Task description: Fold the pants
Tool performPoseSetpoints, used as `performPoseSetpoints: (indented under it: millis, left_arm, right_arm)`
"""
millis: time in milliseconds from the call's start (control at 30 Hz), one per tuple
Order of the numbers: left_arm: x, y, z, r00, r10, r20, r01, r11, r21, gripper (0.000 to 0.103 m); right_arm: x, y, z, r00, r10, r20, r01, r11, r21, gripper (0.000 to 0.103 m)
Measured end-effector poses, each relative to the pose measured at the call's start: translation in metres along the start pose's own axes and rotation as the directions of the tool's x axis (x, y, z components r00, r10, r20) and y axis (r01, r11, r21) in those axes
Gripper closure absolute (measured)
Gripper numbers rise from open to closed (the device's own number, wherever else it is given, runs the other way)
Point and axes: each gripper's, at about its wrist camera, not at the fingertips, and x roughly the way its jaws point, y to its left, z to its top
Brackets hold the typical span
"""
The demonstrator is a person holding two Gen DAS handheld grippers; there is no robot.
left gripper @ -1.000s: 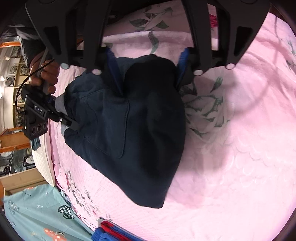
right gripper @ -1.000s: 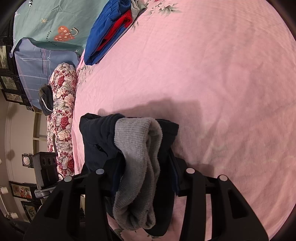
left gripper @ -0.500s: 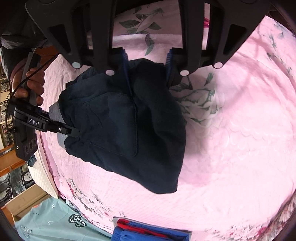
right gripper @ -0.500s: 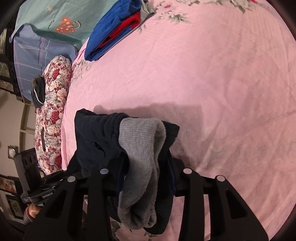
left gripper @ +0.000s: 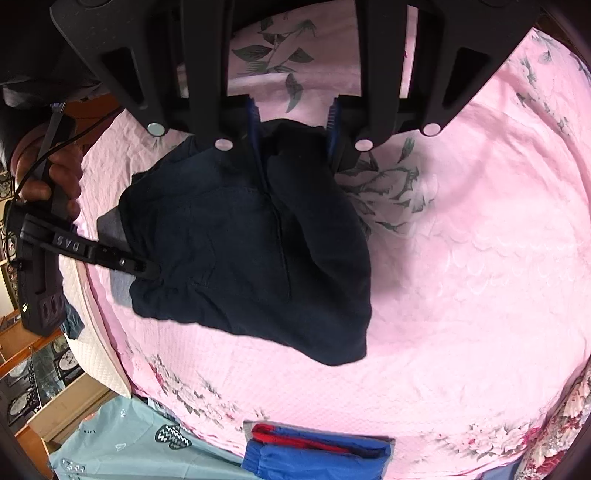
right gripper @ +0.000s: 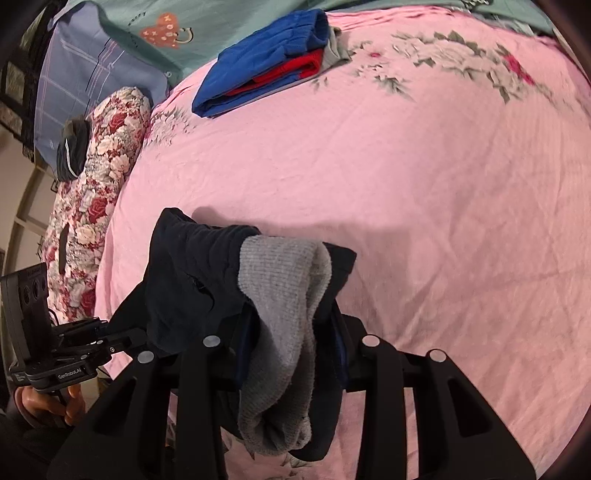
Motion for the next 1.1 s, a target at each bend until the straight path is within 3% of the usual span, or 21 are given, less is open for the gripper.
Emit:
performPoseSetpoints:
  millis: [100,133,233,300,400,567,667,1100]
  left_arm:
    - [0.009,0.014,-0.002,0.999,-0.047,-0.023,0.045,0.996,-0.08,0.07]
    - [0.012,0.02,-0.003,0.997,-0.068,-0.031,0.064,0.991,-0.114,0.065]
    - [0.024,0.041,-0.004,0.991,-0.12,-0.059,0.102,0.964,-0.244,0.037]
    - [0.027,0.051,-0.005,0.985,-0.165,-0.048,0.143,0.941,-0.308,0.035]
    - [0.029,0.048,0.0,0.983,-0.179,-0.043,0.158,0.943,-0.294,0.041]
    - [0.023,0.017,0.003,0.998,-0.051,-0.024,0.047,0.989,-0.141,0.064]
    - [0.018,0.01,0.002,1.0,-0.004,-0.006,0.003,0.994,-0.105,0.072]
    - [-0.003,-0.004,0.007,0.998,0.042,0.046,-0.039,0.997,-0.066,0.079]
  right_arm:
    - [0.009,0.0,0.002,0.999,-0.034,-0.023,0.033,0.999,-0.009,0.067]
    - [0.011,-0.001,0.002,0.999,-0.036,-0.026,0.036,0.999,-0.003,0.066]
    - [0.013,-0.004,0.003,0.999,-0.033,-0.035,0.034,0.999,0.014,0.066]
    - [0.015,-0.006,0.003,0.998,-0.033,-0.044,0.034,0.999,0.019,0.066]
    - [0.015,-0.005,0.002,0.998,-0.041,-0.043,0.042,0.999,0.016,0.066]
    - [0.017,-0.006,0.002,0.998,-0.039,-0.047,0.04,0.999,0.022,0.065]
    - [0.018,-0.006,0.002,0.998,-0.038,-0.045,0.039,0.999,0.019,0.065]
    - [0.004,0.008,0.002,0.999,-0.052,-0.004,0.051,0.997,-0.055,0.067]
